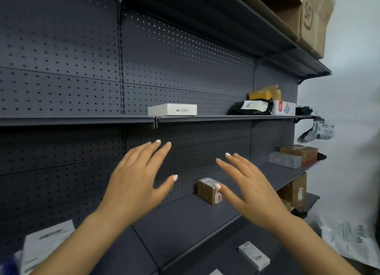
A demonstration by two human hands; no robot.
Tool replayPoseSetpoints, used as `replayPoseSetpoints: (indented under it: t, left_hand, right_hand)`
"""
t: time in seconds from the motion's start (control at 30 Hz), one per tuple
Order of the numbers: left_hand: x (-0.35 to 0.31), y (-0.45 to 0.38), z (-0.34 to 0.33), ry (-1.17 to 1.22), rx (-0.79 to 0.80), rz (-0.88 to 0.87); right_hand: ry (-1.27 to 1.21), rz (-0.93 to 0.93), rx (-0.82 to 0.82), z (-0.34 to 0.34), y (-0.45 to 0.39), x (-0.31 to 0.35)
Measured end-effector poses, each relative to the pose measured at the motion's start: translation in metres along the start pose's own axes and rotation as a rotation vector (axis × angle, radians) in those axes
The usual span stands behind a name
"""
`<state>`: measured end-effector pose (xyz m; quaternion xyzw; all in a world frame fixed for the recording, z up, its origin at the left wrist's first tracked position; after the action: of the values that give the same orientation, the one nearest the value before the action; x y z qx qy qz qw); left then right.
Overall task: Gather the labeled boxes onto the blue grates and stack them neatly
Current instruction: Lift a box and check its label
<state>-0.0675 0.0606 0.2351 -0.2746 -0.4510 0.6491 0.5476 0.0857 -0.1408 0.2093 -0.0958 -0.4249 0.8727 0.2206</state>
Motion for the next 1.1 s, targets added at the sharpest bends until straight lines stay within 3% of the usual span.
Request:
replayPoseSetpoints:
  t: [0.23,0.43,0.87,0.97,1.1]
  left_hand:
    - [-0.014,-0.058,-0.023,-0.096,-0.083,-0.028]
    - [-0.018,-0.098,-0.047,-0.238,-0.076,0.064]
    - [-0.003,-0.151,-0.084,-0.599,0.017,0.328]
    - [-0.006,-0.144,-0.086,-0.615,0.007,0.356]
    - [-0.017,-0.134,-0.087,-0.557,-0.144,0.318]
  right_hand:
    - [-0.074,0.129,-0.099,-0.019,-0.081,-0.049]
    - [-0.183,0.266,-0.152,-0.032,-0.15,-0.071]
    - [-0.53,0.288,-0.007,-0.073,-0.227,-0.072]
    - [-0.627,0.275,-0.085,-0.08,-0.223,-0.07]
    - [-0.693,0.252,-0.232,-0.081,-0.214,-0.069]
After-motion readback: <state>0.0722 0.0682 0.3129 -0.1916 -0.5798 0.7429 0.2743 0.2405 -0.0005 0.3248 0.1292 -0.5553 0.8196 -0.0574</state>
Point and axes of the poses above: each hand's wrist, its own y-axis away from the middle knuckle, its own z-axis out of the back of the hand, x = y × z, the point moved 2 cm from there along -y, towards the middle knuckle, and after that the axes turned 8 degrees about -x, right-handed, at the moved point
